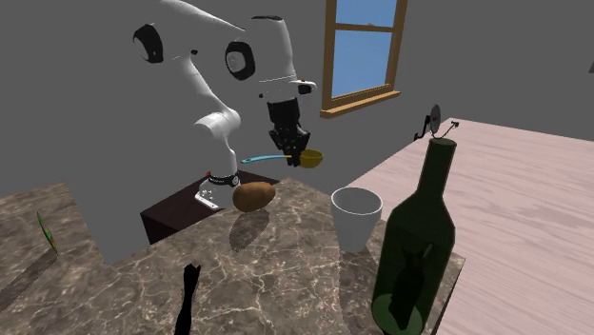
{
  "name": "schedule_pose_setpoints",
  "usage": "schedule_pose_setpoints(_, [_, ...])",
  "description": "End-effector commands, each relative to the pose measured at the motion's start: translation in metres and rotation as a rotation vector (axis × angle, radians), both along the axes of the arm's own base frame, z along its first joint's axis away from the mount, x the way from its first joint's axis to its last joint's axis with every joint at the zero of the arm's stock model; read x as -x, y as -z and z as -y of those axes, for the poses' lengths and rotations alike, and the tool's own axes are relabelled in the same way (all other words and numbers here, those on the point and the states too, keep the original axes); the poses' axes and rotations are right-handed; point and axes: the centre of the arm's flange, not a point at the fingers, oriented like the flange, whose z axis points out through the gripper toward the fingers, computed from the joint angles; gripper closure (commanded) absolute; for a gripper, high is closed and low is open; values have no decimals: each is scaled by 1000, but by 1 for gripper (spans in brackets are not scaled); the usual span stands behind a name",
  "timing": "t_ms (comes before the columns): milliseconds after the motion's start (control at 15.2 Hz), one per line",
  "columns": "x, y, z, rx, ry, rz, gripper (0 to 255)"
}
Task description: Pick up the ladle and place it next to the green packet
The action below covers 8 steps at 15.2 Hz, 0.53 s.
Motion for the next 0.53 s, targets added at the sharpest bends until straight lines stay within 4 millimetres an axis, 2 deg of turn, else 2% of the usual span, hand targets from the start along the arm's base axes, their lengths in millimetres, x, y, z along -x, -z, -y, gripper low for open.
schedule_pose_setpoints(0, [22, 0, 13, 0, -1, 0, 255])
schedule_pose_setpoints(462, [101, 0, 61, 0, -1, 0, 255])
